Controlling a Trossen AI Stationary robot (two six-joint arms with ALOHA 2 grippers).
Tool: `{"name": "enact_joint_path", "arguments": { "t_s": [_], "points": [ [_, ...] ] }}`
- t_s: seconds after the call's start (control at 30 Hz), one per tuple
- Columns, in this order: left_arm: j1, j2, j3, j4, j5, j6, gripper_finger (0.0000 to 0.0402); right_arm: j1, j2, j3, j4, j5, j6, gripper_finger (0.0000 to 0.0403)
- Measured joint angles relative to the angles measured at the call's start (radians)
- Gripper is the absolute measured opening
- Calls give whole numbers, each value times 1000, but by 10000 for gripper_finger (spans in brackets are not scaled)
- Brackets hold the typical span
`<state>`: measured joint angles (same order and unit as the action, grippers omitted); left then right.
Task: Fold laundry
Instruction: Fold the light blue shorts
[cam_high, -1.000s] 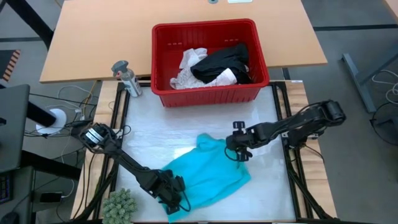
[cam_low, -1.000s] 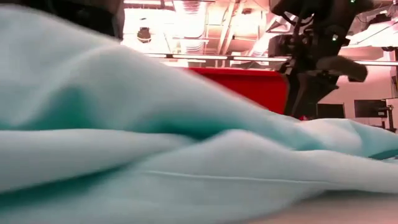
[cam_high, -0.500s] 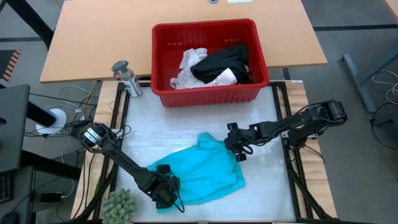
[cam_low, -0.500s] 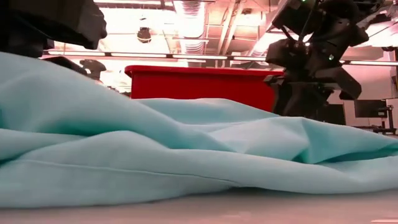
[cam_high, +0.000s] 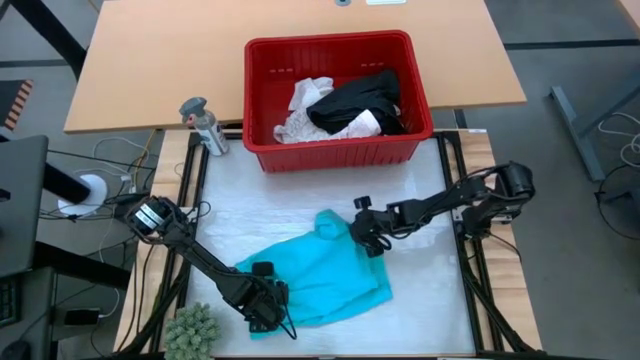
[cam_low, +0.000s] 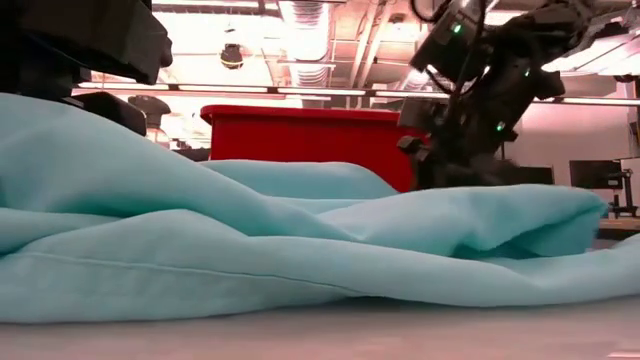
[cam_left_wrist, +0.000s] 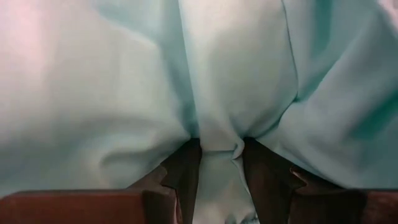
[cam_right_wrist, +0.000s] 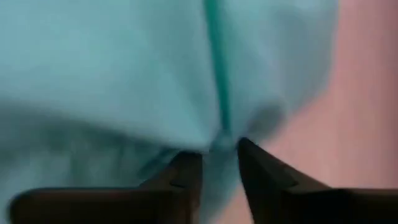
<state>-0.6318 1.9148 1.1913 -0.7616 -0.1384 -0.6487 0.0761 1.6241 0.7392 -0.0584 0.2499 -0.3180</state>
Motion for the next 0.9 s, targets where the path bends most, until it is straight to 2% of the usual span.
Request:
{"name": "enact_joint_path", "arguments": {
  "t_s": [0.1, 0.13, 0.3, 0.37, 0.4, 0.53, 0.6, 0.77, 0.9],
  "points": [
    [0, 0, 0, 0, 0, -3, 116, -17, -5, 7, -31, 128, 10, 27],
    [0, 0, 0, 0, 1, -8, 116, -22, -15, 7, -45, 159, 11, 18],
    [-5, 0, 0, -3, -1, -26, 116, -33, -110, 8, -212, 291, 102, 54],
    [-11, 0, 0, -7, -6, -26, 116, -34, -158, 8, -289, 238, 136, 68],
    [-13, 0, 0, -11, -8, -26, 116, -33, -183, 8, -307, 165, 158, 73],
    [-17, 0, 0, -15, -13, -42, 116, -2, -260, 8, -318, -255, 271, 89],
    [-17, 0, 0, -15, -12, -54, 116, 44, -273, 8, -334, -349, 326, 99],
    [-17, 0, 0, -15, -16, -52, 116, 225, -249, 8, -330, -362, 380, 128],
    [-18, 0, 0, -14, -35, -52, 116, 342, -217, 7, -225, -243, 397, 149]
  ]
}}
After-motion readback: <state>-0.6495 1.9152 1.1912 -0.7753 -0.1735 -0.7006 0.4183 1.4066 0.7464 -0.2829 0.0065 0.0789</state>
